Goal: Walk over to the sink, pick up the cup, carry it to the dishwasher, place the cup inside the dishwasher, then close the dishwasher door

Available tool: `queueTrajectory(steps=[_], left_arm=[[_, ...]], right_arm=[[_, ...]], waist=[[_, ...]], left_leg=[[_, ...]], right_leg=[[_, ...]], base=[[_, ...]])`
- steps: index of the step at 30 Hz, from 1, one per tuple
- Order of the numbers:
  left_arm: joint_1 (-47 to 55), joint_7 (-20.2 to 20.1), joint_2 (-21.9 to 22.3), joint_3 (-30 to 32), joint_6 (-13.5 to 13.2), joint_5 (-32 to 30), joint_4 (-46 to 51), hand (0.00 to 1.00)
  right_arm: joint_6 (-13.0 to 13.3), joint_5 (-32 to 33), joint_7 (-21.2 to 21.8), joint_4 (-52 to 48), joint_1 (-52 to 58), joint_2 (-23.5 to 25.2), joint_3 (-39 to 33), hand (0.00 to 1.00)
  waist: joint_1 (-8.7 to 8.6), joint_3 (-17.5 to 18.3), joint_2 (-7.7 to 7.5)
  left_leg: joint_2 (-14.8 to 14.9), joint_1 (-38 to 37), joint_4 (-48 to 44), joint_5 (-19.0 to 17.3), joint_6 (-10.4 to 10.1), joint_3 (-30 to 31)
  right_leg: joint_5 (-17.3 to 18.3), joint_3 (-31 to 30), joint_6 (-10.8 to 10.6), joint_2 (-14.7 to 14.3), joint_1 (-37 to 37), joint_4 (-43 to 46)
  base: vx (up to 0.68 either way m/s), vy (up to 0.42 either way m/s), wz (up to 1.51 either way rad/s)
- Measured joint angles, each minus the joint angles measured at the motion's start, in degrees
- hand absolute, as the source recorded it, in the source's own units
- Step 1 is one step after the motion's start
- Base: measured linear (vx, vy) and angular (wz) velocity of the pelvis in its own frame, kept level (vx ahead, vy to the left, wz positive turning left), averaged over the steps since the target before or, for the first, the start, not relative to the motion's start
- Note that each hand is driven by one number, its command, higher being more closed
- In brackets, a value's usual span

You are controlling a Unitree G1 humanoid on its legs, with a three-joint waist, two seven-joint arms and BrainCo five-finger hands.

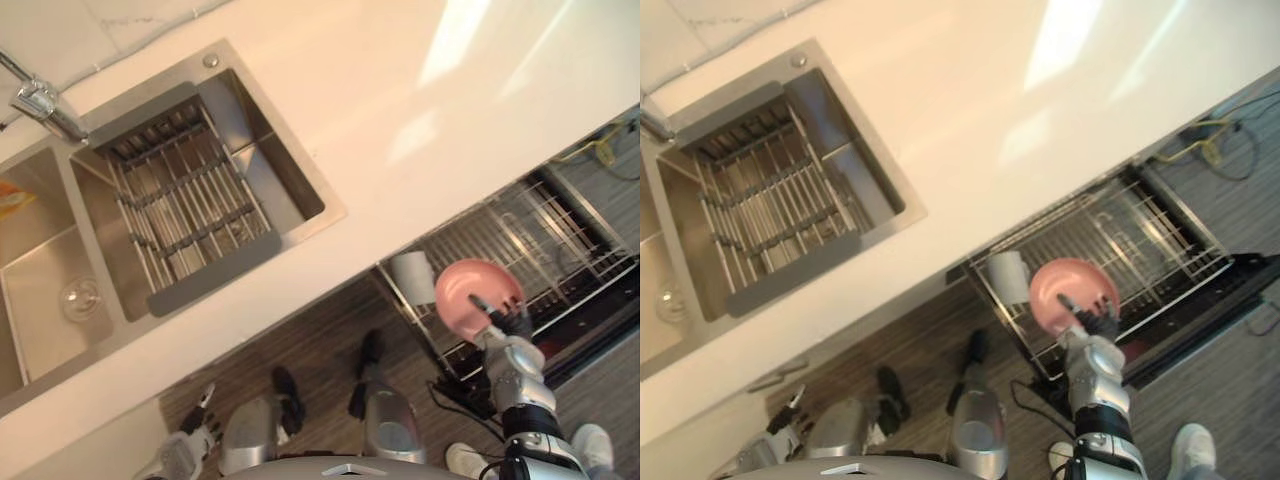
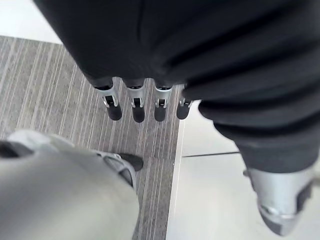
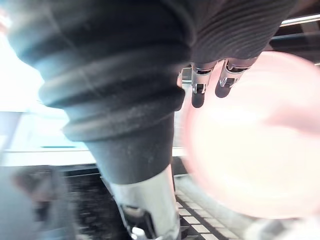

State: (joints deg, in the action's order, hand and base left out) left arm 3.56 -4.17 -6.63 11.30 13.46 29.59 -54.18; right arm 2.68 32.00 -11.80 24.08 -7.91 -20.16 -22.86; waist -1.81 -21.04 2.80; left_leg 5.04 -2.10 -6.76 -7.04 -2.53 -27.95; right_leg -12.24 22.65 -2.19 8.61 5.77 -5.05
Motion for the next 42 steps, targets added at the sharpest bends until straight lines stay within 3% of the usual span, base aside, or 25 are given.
queueTrajectory(steps=[3, 6, 10, 15, 18, 21, 23, 26, 28, 29, 34, 38, 42], left_arm=[[-0.3, 0.1, 0.0, 1.2, 1.2, -0.6, -0.5, 0.0], [-0.5, 1.4, -0.4, 2.9, 2.8, -2.5, -1.0, 0.0], [1.2, 1.5, -0.6, 4.2, 3.0, -2.9, -1.4, 0.0], [2.9, 1.6, -0.6, 4.3, 3.4, -2.7, -2.8, 0.0], [3.1, 2.5, -0.6, 4.7, 3.4, 1.0, -4.3, 0.0], [3.5, 3.8, -0.8, 7.5, 4.6, 8.5, -5.2, 0.0], [4.0, 3.8, -0.3, 9.0, 5.3, 8.4, -5.2, 0.0], [4.6, 3.0, 1.6, 11.8, 5.8, 6.0, -5.6, 0.0], [5.0, 2.4, 2.8, 13.4, 5.4, 5.5, -5.5, 0.0], [5.1, 2.1, 3.2, 14.0, 5.3, 4.9, -5.4, 0.0], [6.4, 0.5, 4.5, 15.7, 4.1, 3.3, -5.4, 0.0], [6.6, -0.2, 4.4, 15.8, 4.7, 8.8, -5.5, 0.0], [6.7, -1.7, 4.5, 16.2, 4.9, 9.8, -5.4, 0.0]], right_arm=[[3.9, 0.1, -0.5, -17.2, 2.0, 0.0, -4.9, 0.0], [5.3, -1.1, -2.5, -21.2, 3.6, -0.3, -13.1, 0.0], [4.1, -1.3, -6.0, -14.9, 8.1, -2.1, -22.7, 0.0], [2.5, 2.4, -5.4, 2.5, 11.4, -6.5, -29.8, 0.0], [2.3, 6.1, -2.5, 8.4, 13.0, -4.7, -30.0, 0.0], [4.0, 8.0, 1.2, 10.8, 14.4, 1.0, -28.8, 0.0], [4.9, 8.8, 2.9, 10.9, 14.7, 5.5, -26.6, 0.0], [6.1, 13.1, 6.2, 10.9, 15.5, 12.7, -19.2, 0.0], [6.2, 15.2, 7.7, 10.9, 15.5, 14.8, -16.0, 0.0], [7.8, 15.6, 7.2, 11.1, 15.6, 15.7, -15.7, 0.0], [12.5, 19.3, 8.3, 12.8, 16.6, 16.7, -11.5, 0.0], [14.8, 20.0, 8.9, 14.1, 16.7, 17.0, -9.8, 0.0], [16.2, 20.6, 9.1, 15.3, 16.0, 16.8, -8.4, 0.0]], waist=[[-0.89, 2.4, -2.22], [-2.21, 3.8, -4.23], [-3.53, 5.2, -5.38], [-5.52, 8.2, -4.87], [-6.08, 9.1, -4.38], [-5.95, 9.3, -3.98], [-5.48, 9.9, -3.79], [-3.1, 10.5, -2.94], [-1.79, 10.8, -2.36], [-1.16, 10.9, -2.21], [-0.15, 11.0, -2.18], [1.21, 11.0, -2.05], [2.58, 11.1, -1.55]], left_leg=[[0.7, -1.1, 0.3, -0.1, -0.2, -1.7], [0.8, -2.3, 0.6, -0.1, -0.2, -2.2], [0.6, -4.1, 1.1, -0.3, -0.5, -3.4], [0.7, -4.1, 1.9, -0.6, -0.7, -3.6], [0.8, -4.4, 2.0, -0.8, -1.0, -3.5], [1.0, -4.6, 2.1, -0.7, -0.9, -3.3], [1.1, -4.6, 2.7, -0.3, -0.9, -3.4], [1.1, -5.2, 3.1, 0.4, -1.0, -3.3], [1.1, -5.3, 3.1, 0.5, -0.9, -3.1], [1.1, -5.2, 3.1, 0.8, -0.5, -3.0], [0.6, -5.2, 4.1, 1.5, -0.7, -1.0], [0.2, -4.8, 6.1, 3.8, -1.3, 1.5], [0.0, -4.5, 6.9, 6.5, -1.9, 2.9]], right_leg=[[0.0, -1.5, 0.2, -1.0, 0.0, 0.0], [0.0, -1.8, 0.3, -1.3, -0.8, 0.1], [0.4, -1.8, 0.3, -1.2, -1.9, 0.0], [1.6, -1.5, 0.4, -1.2, -2.2, 0.0], [1.7, -0.9, 0.4, -1.2, -2.7, 0.0], [1.9, 0.8, 0.4, -0.9, -3.6, 0.0], [2.0, 1.8, 0.3, -0.6, -3.9, 0.0], [2.2, 3.4, 0.0, -0.1, -5.2, 0.0], [2.3, 4.6, -0.3, 0.4, -6.0, 0.0], [2.3, 5.2, -0.6, 0.6, -6.4, 0.1], [2.6, 8.2, -1.3, 1.3, -7.5, 0.4], [3.1, 11.7, -1.6, 1.7, -8.1, 0.4], [4.4, 16.5, -1.9, 2.4, -10.1, 0.6]], base=[[0.02, 0.003, -0.26], [-0.01, 0.027, -0.1], [-0.05, 0.058, -0.07], [-0.07, 0.037, -0.03], [-0.05, 0.028, 0.06], [-0.05, 0.037, 0.25], [-0.02, 0.043, 0.25], [0.0, 0.065, 0.27], [0.02, 0.071, 0.35], [0.02, 0.065, 0.39], [0.04, 0.036, 0.26], [0.03, 0.003, 0.34], [-0.02, -0.038, 0.63]])
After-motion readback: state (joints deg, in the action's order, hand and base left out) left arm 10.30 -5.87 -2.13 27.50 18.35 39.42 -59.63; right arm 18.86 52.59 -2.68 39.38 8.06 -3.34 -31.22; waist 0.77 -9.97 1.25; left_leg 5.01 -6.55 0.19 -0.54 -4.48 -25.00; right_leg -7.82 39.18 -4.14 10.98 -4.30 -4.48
